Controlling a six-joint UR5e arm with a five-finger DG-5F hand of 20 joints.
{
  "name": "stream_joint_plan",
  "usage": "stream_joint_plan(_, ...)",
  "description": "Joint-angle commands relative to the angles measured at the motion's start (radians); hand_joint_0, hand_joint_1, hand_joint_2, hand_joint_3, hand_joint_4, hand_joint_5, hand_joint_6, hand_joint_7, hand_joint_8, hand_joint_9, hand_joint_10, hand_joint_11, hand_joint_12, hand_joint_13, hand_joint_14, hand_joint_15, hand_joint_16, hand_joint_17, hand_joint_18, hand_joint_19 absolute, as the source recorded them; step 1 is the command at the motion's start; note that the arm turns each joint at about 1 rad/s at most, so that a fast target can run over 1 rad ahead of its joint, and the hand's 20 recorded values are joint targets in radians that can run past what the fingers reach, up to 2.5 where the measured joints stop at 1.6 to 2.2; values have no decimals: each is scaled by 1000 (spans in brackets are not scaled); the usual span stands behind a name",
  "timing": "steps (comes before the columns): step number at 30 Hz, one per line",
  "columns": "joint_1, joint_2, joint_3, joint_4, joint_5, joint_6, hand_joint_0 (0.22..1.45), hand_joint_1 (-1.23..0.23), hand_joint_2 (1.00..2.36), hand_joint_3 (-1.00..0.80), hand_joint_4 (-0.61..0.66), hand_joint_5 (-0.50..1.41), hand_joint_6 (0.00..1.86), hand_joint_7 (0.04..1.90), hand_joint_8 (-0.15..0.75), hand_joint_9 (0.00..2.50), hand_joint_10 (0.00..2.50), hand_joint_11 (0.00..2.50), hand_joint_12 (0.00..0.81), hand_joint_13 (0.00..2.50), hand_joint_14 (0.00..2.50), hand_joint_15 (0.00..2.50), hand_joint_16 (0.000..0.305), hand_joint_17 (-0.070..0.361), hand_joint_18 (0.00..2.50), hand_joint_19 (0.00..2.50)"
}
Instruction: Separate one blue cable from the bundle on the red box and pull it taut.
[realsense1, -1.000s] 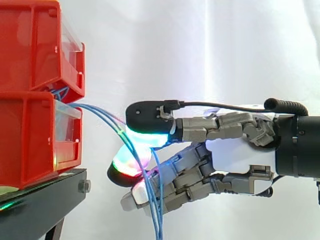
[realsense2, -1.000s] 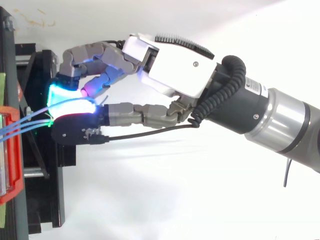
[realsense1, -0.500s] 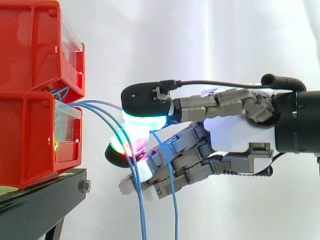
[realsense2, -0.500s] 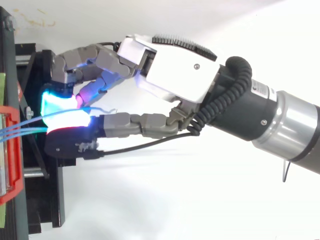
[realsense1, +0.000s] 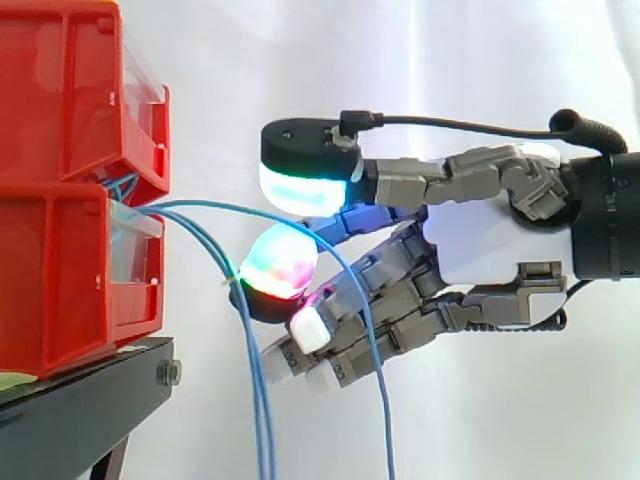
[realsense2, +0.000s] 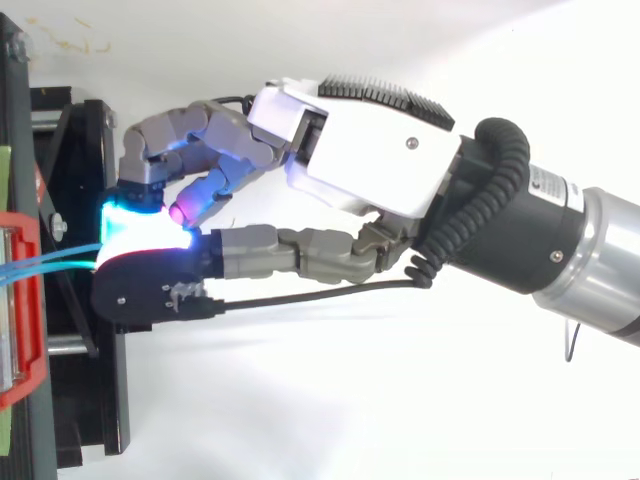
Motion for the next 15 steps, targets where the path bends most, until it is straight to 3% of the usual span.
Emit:
stream_joint_plan(1,1,1,1,-2,0,0,576,-602,1015,-256,215,-151,872,1188,394,1000,14,607,424,627,8,243,48,109,574,295)
stream_joint_plan(8,1,14,1,-2,1,0,598,-731,1017,-114,183,-152,906,1181,415,1004,14,631,439,647,7,239,52,117,634,263)
stream_joint_plan(15,-1,24,1,-11,3,-3,611,-758,1020,-58,116,-153,919,1218,410,1001,16,634,435,649,8,244,51,115,634,274)
